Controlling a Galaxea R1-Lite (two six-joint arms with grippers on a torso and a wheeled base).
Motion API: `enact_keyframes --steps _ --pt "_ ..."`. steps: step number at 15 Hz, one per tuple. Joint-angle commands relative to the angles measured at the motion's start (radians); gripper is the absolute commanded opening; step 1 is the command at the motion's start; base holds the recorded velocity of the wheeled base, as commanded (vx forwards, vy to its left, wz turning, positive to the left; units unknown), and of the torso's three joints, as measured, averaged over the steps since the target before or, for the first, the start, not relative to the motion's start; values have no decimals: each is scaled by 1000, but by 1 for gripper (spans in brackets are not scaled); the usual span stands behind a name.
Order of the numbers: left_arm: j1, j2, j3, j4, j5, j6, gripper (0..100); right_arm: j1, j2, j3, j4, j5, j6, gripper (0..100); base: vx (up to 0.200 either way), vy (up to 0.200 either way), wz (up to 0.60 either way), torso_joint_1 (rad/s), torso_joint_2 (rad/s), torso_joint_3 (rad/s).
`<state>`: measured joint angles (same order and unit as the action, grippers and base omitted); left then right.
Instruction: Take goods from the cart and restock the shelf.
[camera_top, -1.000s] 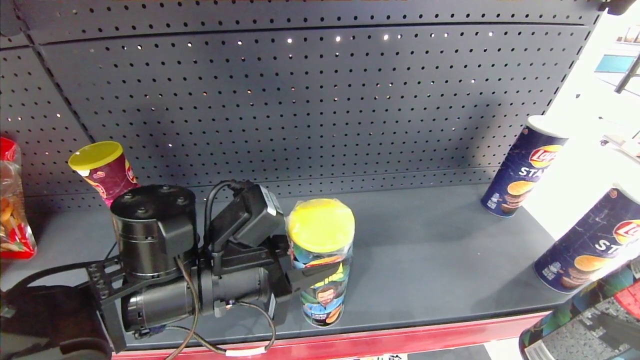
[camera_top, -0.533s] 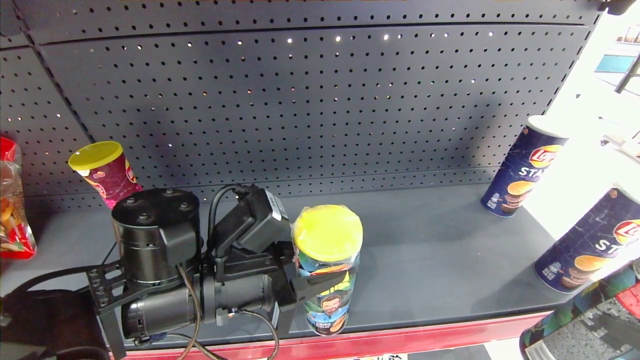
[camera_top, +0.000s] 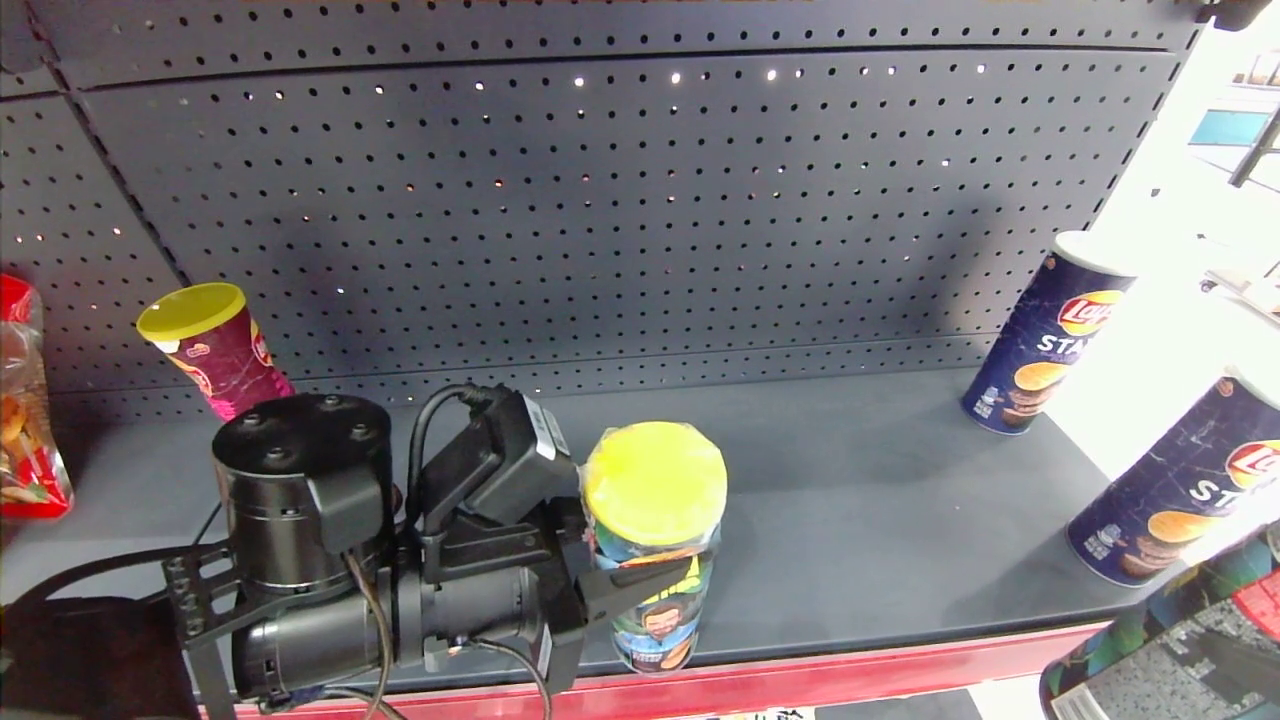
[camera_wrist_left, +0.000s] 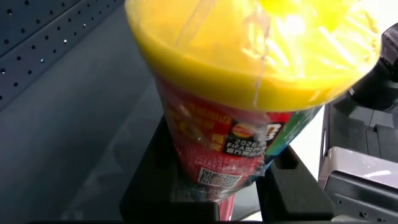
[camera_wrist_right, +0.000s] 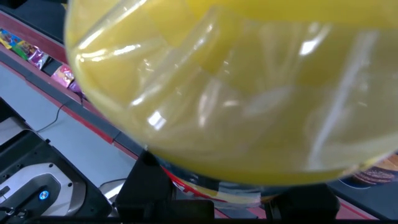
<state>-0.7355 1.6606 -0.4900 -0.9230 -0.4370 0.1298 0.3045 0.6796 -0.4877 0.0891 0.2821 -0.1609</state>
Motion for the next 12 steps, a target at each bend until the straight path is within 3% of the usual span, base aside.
enact_keyframes --steps 1,2,3,7,9,12 --pt "1 5 2 6 1 1 0 1 0 1 0 0 0 0 0 0 0 0 0 0" --pt "-1 5 2 4 3 2 0 1 0 1 0 0 0 0 0 0 0 0 0 0" --pt "1 5 1 4 3 4 100 1 0 1 0 0 0 0 0 0 0 0 0 0" --pt "1 2 2 3 8 2 100 1 0 1 0 0 0 0 0 0 0 0 0 0" --pt "2 -9 7 3 41 2 100 1 0 -2 -2 0 0 0 0 0 0 0 0 0" --pt "19 -65 71 3 61 1 100 2 35 -28 -3 3 -2 0 0 0 0 0 0 0"
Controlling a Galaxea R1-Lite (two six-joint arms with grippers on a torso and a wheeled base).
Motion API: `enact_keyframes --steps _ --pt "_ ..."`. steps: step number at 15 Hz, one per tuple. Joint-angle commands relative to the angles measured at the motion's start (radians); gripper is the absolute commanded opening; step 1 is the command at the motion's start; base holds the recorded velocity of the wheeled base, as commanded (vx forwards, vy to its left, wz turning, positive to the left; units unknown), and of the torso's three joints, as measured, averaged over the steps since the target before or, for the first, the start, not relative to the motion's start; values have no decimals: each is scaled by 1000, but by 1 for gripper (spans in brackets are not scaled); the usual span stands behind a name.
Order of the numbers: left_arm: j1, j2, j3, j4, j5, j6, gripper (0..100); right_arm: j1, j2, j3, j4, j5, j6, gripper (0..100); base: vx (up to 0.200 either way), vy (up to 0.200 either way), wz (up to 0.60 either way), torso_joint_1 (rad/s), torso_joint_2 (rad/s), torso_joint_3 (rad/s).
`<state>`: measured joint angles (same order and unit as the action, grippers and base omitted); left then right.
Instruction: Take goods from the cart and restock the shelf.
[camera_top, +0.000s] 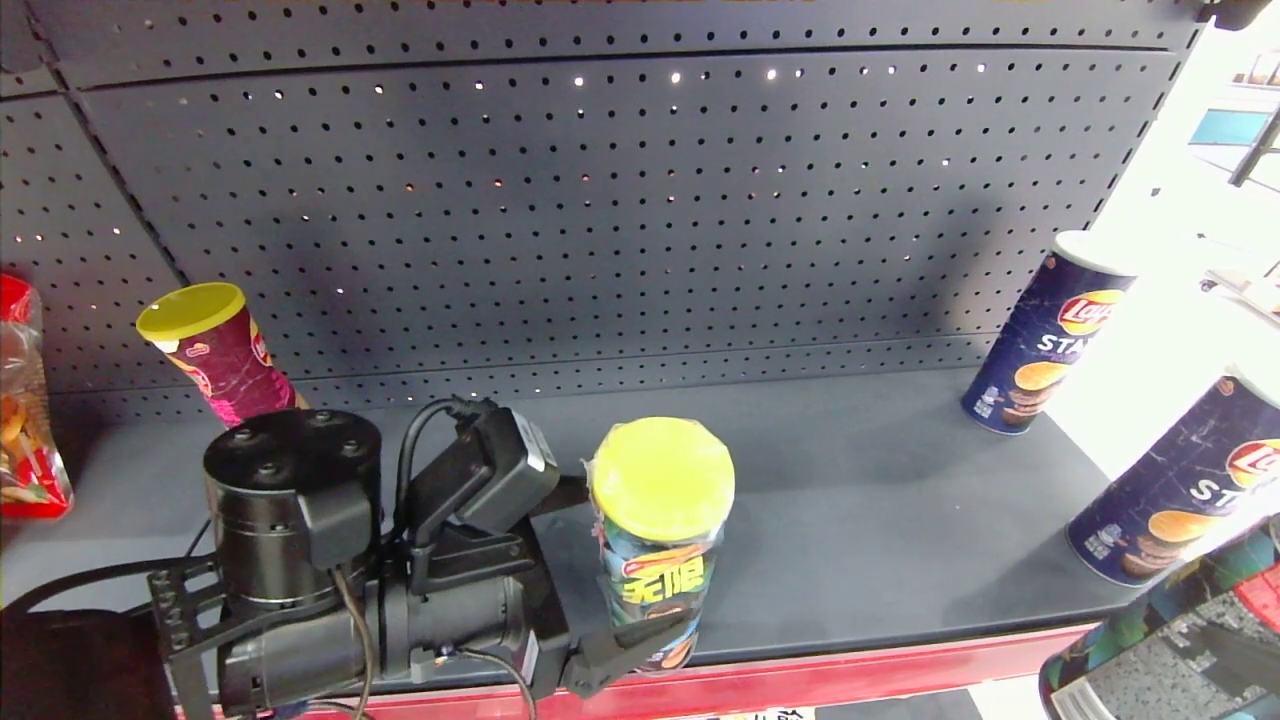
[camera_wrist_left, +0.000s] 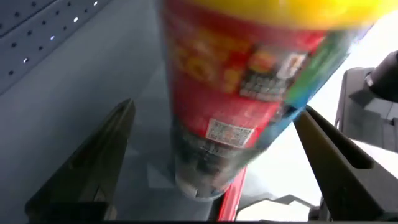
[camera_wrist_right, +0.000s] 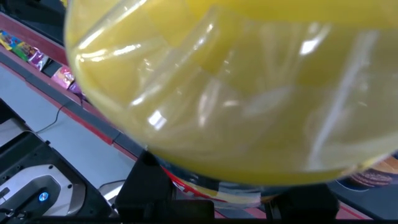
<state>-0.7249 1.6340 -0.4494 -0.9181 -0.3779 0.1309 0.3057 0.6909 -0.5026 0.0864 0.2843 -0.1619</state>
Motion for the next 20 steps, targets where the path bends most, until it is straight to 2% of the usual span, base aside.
enact_keyframes --steps 1,2,6,10,13,15,20 --pt "24 -62 54 -2 4 0 100 1 45 -31 -2 3 -1 0 0 0 0 0 0 0" --pt "33 -76 67 -2 4 0 100 3 62 -44 -2 4 -1 0 0 0 0 0 0 0" --pt "85 -195 175 -1 80 0 100 30 249 -162 -30 10 -7 0 0 0 0 0 0 0" --pt "111 -286 262 5 119 3 100 61 490 -169 -349 6 -5 0 0 0 0 0 0 0" --pt "174 -347 296 5 136 1 100 107 618 -228 -389 6 -5 0 0 0 0 0 0 0" --pt "196 -392 325 12 137 1 100 122 688 -271 -392 4 -8 0 0 0 0 0 0 0" --pt "226 -525 333 171 139 1 100 156 892 -418 -450 0 -44 0 0 0 0 0 0 0"
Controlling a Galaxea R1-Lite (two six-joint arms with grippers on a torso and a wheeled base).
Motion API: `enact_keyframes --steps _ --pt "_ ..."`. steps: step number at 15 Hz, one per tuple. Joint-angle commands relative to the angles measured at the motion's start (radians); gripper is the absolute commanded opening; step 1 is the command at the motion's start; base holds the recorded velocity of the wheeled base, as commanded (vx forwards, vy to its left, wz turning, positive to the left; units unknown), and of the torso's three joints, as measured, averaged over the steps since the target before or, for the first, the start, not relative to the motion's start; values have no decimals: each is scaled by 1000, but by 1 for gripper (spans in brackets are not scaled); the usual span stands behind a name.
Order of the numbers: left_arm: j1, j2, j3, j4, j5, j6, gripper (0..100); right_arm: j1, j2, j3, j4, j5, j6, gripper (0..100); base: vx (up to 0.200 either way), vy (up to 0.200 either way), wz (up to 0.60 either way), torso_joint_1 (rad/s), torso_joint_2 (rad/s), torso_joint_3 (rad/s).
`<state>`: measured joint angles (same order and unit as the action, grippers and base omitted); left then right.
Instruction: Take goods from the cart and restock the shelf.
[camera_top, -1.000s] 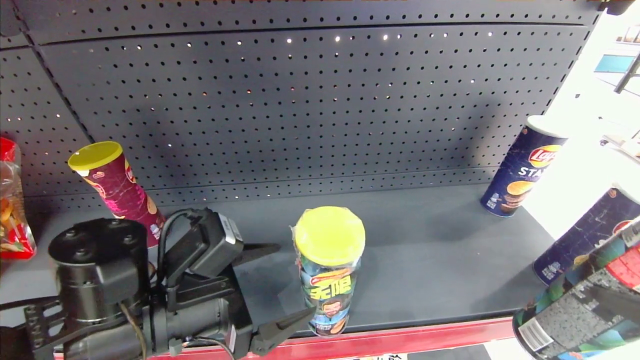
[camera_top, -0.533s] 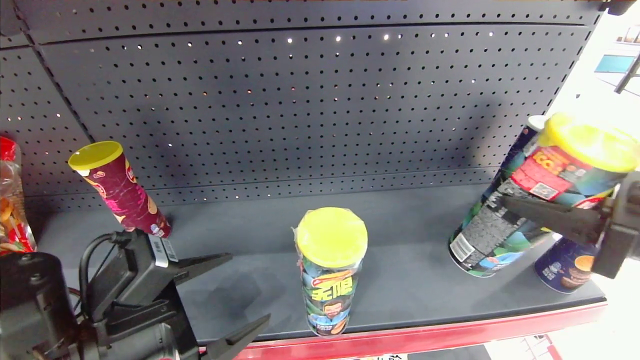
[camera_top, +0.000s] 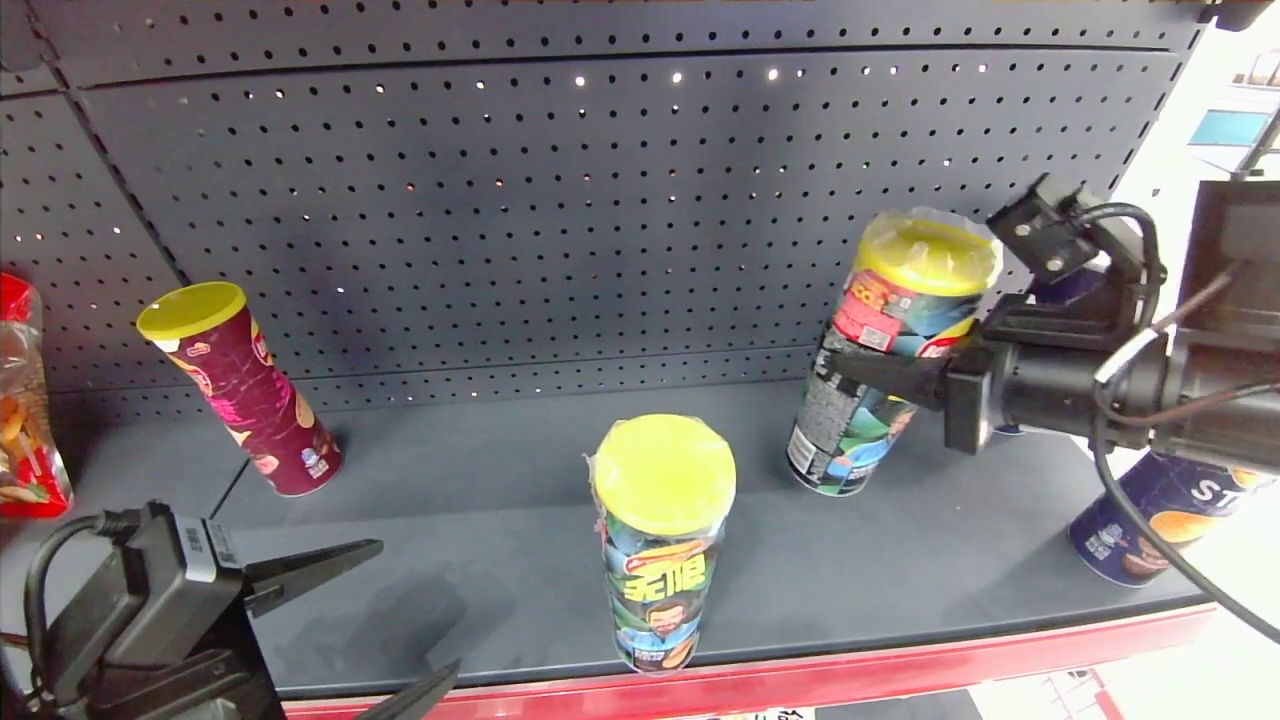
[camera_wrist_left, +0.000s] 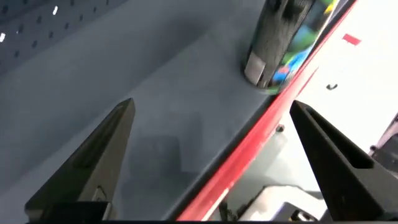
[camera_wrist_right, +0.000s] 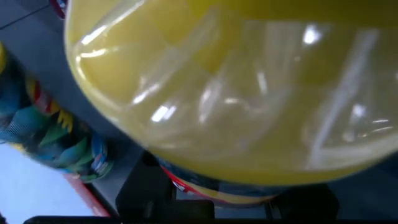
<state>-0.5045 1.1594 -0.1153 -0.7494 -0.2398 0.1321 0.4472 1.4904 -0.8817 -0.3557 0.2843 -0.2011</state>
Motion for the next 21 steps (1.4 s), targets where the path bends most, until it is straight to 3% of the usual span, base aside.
enact_keyframes --steps 1,4,6,16,21 --pt "6 -83 2 36 0 0 100 28 149 -71 -43 -8 -8 0 0 0 0 0 0 0" --pt "7 -164 -10 168 5 0 100 54 260 -148 -97 -7 -6 0 0 0 0 0 0 0" --pt "7 -191 -12 203 19 0 100 61 309 -184 -100 -8 -8 0 0 0 0 0 0 0" --pt "7 -199 -12 206 23 1 100 128 415 -309 -85 -16 -9 0 0 0 0 0 0 0" --pt "7 -198 -12 212 22 1 100 128 419 -304 -85 -22 -8 0 0 0 0 0 0 0"
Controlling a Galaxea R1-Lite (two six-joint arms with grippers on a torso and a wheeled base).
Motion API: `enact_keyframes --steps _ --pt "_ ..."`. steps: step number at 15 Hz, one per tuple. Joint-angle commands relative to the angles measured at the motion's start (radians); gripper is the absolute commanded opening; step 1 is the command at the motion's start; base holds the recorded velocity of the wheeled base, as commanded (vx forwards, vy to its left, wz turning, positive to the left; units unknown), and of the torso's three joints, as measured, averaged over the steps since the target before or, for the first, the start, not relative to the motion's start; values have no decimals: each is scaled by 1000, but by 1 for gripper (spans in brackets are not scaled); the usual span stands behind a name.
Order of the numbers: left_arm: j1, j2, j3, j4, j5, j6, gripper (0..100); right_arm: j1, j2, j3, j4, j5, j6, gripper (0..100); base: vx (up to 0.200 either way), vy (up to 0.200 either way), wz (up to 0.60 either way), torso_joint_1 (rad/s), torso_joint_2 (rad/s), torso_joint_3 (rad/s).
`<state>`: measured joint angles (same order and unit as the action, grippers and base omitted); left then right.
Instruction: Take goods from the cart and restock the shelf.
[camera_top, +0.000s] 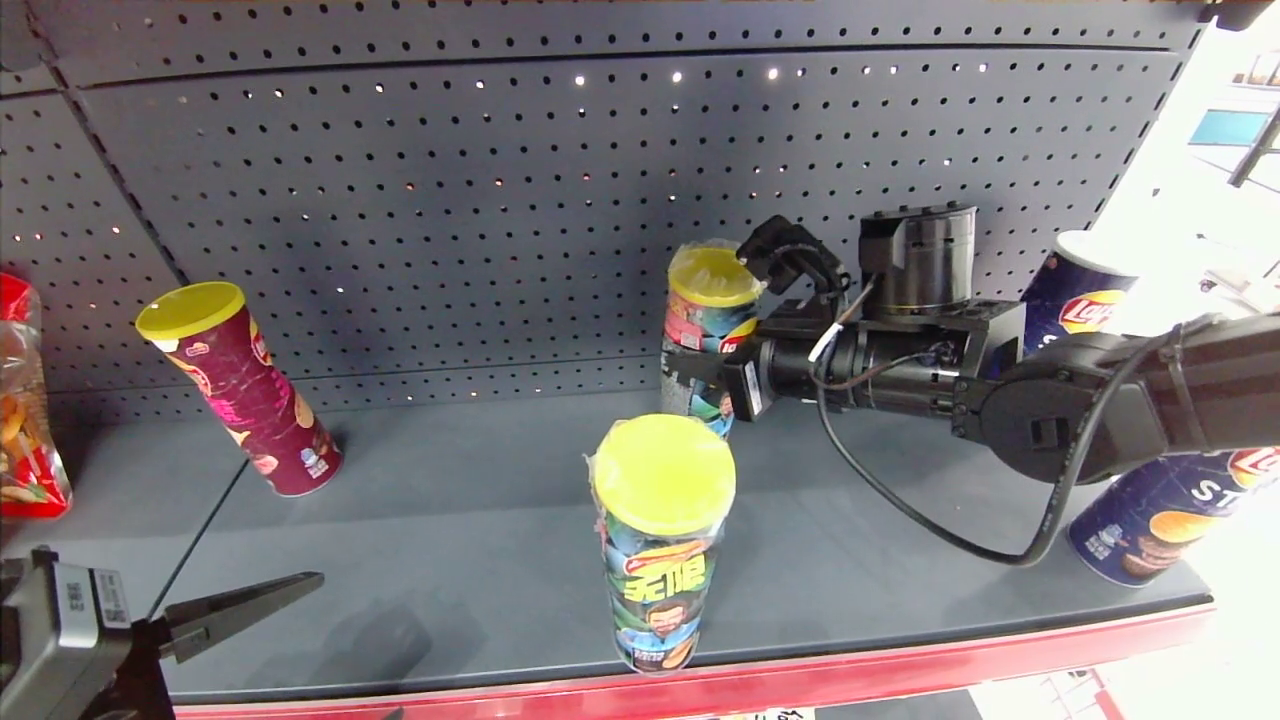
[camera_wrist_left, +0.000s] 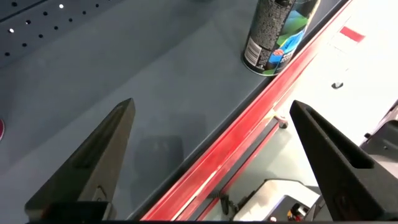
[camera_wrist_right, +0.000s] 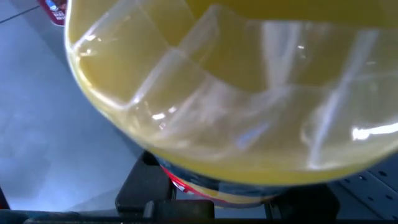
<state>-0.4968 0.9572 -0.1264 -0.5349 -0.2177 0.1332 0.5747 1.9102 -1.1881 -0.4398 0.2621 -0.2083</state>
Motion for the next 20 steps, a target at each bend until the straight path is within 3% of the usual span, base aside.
enact_keyframes --steps 1,11,12,20 --pt "0 5 -1 7 0 0 100 2 4 4 0 0 0 0 0 0 0 0 0 0" --pt "0 3 4 10 0 0 100 28 20 -4 -2 -9 3 0 0 0 0 0 0 0" --pt "0 3 4 10 0 0 100 28 21 -2 -2 -11 4 100 0 0 0 0 0 0" --pt "0 14 8 10 0 0 100 28 -94 133 0 -29 17 100 0 0 0 0 0 0"
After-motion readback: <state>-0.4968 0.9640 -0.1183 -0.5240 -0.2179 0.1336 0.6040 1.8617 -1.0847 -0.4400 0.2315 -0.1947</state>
